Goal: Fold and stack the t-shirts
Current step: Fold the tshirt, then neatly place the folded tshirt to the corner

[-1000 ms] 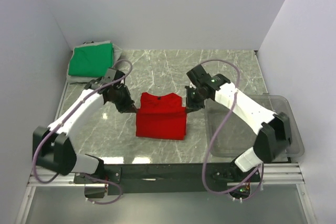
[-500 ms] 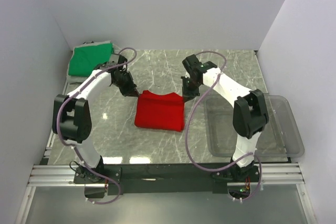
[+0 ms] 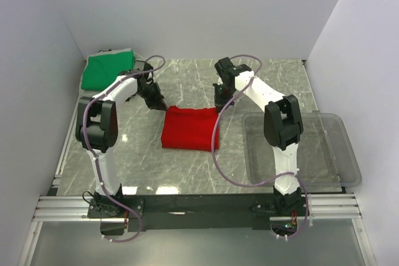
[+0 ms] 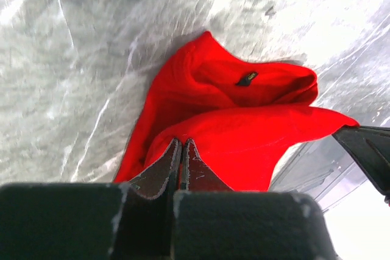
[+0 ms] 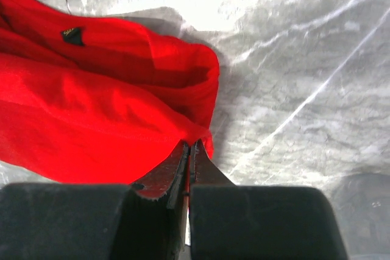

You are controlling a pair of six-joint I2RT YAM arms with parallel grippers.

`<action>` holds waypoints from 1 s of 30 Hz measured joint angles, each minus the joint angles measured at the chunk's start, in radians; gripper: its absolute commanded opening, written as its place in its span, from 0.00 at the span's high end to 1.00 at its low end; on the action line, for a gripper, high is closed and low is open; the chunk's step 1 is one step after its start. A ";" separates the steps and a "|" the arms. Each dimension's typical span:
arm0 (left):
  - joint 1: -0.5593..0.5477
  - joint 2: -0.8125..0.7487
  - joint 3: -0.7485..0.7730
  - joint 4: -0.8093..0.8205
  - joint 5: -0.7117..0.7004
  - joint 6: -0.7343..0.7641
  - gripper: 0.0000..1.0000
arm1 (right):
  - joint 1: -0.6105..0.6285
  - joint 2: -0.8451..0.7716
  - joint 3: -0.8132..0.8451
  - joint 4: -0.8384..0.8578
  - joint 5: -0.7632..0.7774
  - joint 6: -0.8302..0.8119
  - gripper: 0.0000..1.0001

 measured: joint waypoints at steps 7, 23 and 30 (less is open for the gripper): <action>0.016 0.035 0.040 0.005 -0.003 0.005 0.59 | -0.011 0.081 0.094 -0.027 -0.003 -0.002 0.57; 0.034 -0.034 -0.026 0.055 -0.064 0.036 0.30 | 0.006 -0.053 0.030 -0.036 -0.013 0.012 0.37; 0.037 -0.162 -0.177 0.119 -0.037 0.065 0.28 | 0.150 -0.185 -0.103 0.033 -0.083 0.072 0.38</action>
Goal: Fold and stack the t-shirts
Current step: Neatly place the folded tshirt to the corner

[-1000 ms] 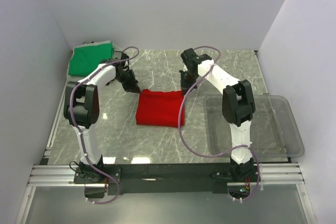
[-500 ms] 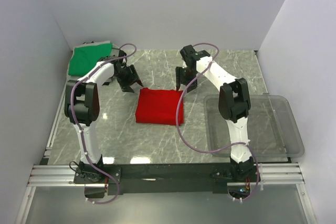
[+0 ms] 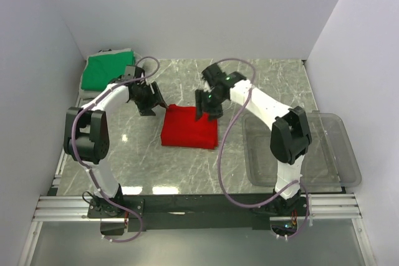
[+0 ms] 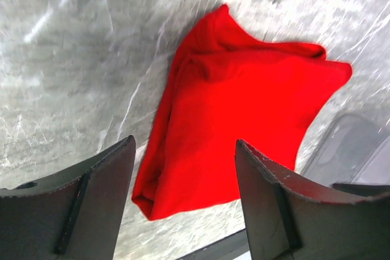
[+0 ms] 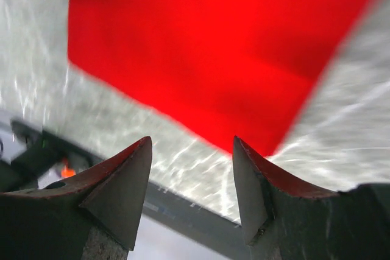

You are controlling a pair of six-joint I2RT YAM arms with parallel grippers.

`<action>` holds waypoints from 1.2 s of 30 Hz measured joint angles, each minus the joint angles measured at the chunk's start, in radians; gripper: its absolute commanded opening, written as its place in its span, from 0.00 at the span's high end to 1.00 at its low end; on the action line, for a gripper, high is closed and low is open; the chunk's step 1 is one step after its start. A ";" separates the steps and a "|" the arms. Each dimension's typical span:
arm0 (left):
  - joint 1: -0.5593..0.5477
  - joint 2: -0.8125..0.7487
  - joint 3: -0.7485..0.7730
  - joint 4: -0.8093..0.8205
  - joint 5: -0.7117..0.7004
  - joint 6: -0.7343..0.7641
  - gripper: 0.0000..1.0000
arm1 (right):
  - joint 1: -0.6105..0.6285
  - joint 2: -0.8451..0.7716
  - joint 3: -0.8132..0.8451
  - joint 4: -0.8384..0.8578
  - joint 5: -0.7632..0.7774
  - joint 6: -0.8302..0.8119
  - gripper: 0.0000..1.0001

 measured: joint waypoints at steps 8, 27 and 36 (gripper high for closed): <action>0.009 -0.025 -0.142 0.068 0.068 0.021 0.28 | 0.116 0.007 -0.136 0.066 -0.099 0.060 0.41; 0.011 -0.024 -0.283 0.211 0.182 0.044 0.29 | 0.115 0.124 -0.216 0.148 -0.085 0.072 0.42; 0.014 -0.021 -0.346 0.325 0.211 0.015 0.31 | 0.115 0.124 -0.216 0.147 -0.080 0.084 0.42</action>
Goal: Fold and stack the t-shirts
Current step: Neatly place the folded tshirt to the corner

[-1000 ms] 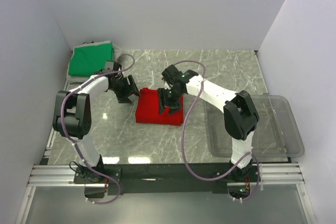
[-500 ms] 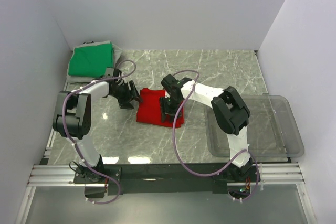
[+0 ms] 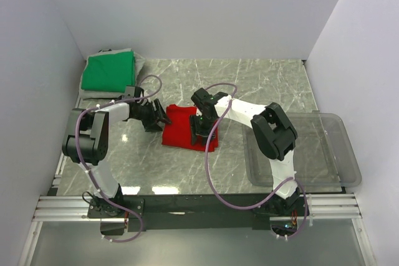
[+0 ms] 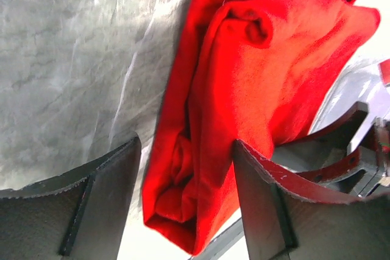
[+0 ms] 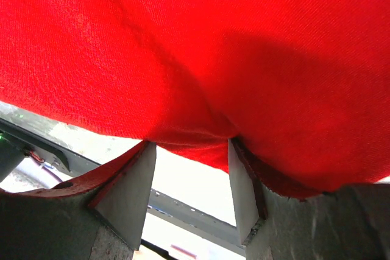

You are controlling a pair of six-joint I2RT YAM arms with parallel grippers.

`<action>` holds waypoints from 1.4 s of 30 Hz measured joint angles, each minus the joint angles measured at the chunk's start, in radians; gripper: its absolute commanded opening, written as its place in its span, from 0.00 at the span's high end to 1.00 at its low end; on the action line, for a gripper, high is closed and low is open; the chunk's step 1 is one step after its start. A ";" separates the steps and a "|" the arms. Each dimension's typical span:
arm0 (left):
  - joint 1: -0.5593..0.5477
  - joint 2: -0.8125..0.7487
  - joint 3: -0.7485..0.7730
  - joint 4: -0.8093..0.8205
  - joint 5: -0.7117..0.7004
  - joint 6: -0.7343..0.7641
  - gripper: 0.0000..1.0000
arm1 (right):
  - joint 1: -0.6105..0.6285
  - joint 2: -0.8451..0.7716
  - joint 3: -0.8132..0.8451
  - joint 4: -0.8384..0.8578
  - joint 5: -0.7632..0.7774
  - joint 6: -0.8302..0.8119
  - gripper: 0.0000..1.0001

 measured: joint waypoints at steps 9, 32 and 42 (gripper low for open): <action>0.002 -0.018 -0.085 0.177 -0.003 -0.112 0.35 | 0.000 0.000 0.000 0.001 0.000 0.004 0.42; -0.210 0.085 -0.027 0.311 -0.081 -0.209 1.00 | 0.000 -0.014 -0.021 0.026 -0.018 -0.011 0.37; -0.237 0.057 0.195 -0.108 -0.473 -0.020 1.00 | -0.021 -0.101 -0.047 -0.005 0.057 -0.052 0.34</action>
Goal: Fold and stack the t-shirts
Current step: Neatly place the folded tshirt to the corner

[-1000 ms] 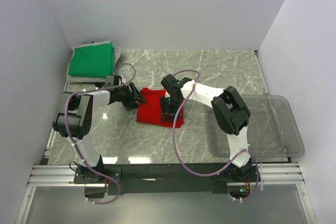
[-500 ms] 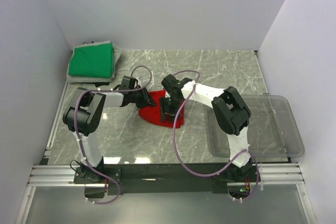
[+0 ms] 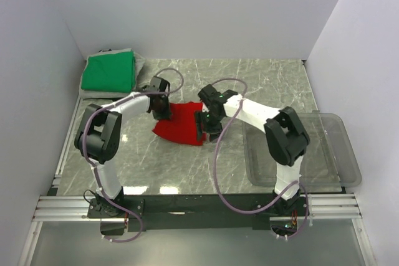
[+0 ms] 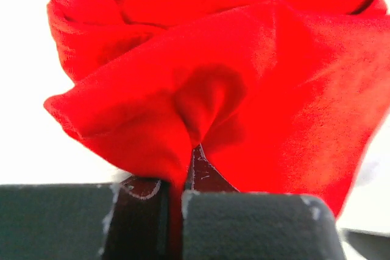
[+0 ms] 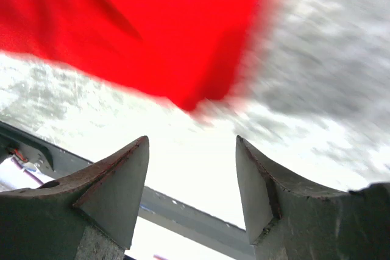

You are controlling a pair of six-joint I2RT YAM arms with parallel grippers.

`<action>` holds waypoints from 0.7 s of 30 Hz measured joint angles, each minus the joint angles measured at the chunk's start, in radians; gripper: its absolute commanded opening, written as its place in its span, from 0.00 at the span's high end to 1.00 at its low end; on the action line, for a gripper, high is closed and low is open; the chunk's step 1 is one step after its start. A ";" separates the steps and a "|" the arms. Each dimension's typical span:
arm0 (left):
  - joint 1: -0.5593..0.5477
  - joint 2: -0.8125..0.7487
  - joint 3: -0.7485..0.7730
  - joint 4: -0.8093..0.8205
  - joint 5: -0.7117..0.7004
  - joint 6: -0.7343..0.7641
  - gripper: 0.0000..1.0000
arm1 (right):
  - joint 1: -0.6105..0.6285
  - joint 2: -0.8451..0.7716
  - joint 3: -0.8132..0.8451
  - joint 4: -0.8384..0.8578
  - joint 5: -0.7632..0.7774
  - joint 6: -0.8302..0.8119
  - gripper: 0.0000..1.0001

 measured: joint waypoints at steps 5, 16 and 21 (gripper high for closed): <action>0.013 0.000 0.159 -0.179 -0.200 0.149 1.00 | -0.056 -0.114 -0.046 -0.033 0.028 -0.018 0.34; 0.043 0.031 0.440 -0.311 -0.430 0.381 1.00 | -0.144 -0.162 -0.050 -0.074 0.034 -0.086 0.35; 0.079 0.076 0.562 -0.325 -0.450 0.472 1.00 | -0.153 -0.162 -0.050 -0.093 0.033 -0.111 0.35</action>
